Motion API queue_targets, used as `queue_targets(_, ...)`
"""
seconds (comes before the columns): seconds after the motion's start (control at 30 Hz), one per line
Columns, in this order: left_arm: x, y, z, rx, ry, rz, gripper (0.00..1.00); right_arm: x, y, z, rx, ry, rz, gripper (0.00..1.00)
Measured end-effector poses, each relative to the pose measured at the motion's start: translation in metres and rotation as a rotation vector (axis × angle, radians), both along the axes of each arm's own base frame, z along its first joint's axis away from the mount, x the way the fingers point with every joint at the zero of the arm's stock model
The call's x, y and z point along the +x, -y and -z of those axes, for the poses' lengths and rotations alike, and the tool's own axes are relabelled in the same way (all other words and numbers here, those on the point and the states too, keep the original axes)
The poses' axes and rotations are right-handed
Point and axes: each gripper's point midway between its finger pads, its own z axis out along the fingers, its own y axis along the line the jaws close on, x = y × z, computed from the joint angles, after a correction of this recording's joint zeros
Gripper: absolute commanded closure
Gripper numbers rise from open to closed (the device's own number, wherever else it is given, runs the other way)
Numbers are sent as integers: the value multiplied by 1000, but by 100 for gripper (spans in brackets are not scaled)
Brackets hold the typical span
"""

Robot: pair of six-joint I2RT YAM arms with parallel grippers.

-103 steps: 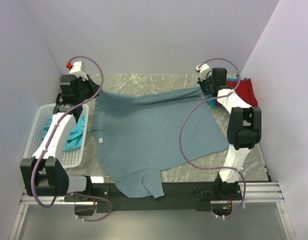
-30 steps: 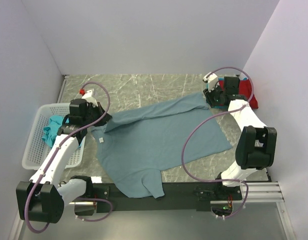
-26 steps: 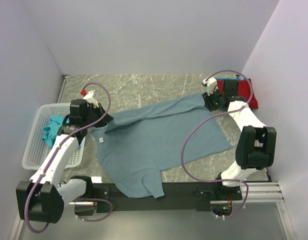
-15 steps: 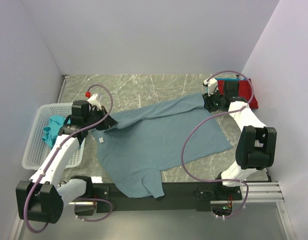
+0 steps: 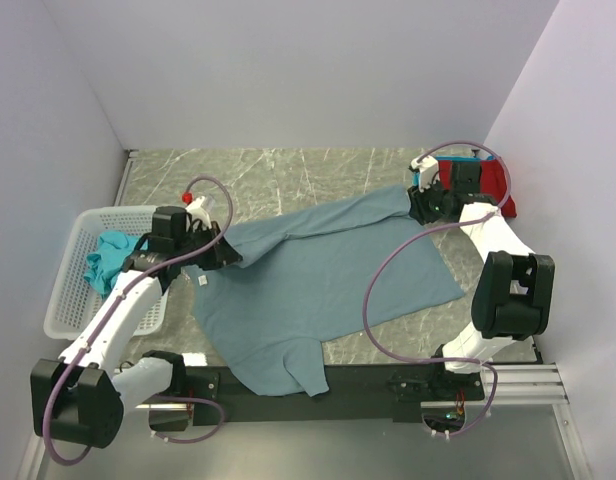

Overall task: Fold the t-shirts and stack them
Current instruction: Fold the tshirt

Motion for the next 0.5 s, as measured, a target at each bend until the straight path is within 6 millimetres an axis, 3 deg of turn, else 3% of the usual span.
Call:
queue_targets(0.17, -21, 18, 17, -34, -127, 89, 84, 0, 2, 0, 8, 1, 1, 59)
queue_targets(0.23, -32, 28, 33, -38, -208, 136, 68, 0, 3, -1, 11, 1, 3, 59)
queue_targets(0.27, -39, 31, 41, -35, -246, 155, 50, 0, 3, -1, 12, 1, 2, 59)
queue_targets(0.33, -55, 35, 54, -22, -323, 180, 35, -1, 4, -1, 13, 2, 4, 59)
queue_targets(0.4, -63, 35, 56, -10, -358, 181, 29, -2, 4, -1, 17, 2, 4, 59)
queue_targets(0.5, -52, 30, 47, 22, -318, 140, 27, -3, 4, -2, 22, 2, 6, 59)
